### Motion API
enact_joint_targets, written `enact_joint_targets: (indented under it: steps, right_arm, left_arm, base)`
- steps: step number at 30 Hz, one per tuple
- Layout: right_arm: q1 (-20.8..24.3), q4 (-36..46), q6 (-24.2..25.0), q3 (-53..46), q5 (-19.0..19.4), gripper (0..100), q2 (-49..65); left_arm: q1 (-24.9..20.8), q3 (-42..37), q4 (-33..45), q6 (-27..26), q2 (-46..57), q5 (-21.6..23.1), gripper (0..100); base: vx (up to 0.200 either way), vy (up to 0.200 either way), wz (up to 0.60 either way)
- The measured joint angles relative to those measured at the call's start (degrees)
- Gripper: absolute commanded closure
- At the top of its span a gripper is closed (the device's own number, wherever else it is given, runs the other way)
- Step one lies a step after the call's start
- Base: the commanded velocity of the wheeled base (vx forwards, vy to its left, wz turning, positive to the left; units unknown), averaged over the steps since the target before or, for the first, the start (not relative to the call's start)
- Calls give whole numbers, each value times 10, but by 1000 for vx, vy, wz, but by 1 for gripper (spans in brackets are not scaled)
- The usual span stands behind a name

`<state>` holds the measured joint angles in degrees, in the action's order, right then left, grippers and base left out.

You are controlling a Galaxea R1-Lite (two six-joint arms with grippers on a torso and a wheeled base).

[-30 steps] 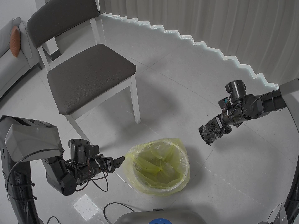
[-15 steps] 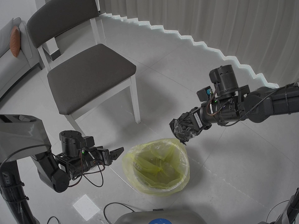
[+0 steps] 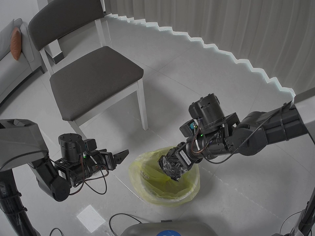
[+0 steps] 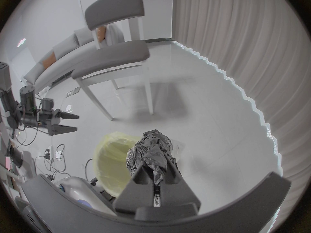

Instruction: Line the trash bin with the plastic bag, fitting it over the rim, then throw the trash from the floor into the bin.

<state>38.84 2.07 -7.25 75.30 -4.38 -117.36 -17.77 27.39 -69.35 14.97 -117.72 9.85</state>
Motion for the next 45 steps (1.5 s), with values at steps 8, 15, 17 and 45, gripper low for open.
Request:
enact_joint_targets:
  steps: [8, 15, 17, 45]
  right_arm:
    - [18, 0, 2, -7, 1, 100, -36]
    - [25, -3, 1, 0, 2, 100, -80]
    - [25, -5, 1, 7, 2, 100, -96]
    - [3, -9, 1, 127, 11, 100, -270]
  left_arm:
    - [1, -2, 0, 0, 7, 0, 0]
    - [1, -2, 0, 0, 9, 0, 0]
    - [1, -3, 0, -1, 9, 0, 0]
    - [9, -3, -1, -3, 1, 1, 0]
  base:
    - [0, 0, 0]
    - [0, 0, 0]
    - [0, 0, 0]
    - [0, 0, 0]
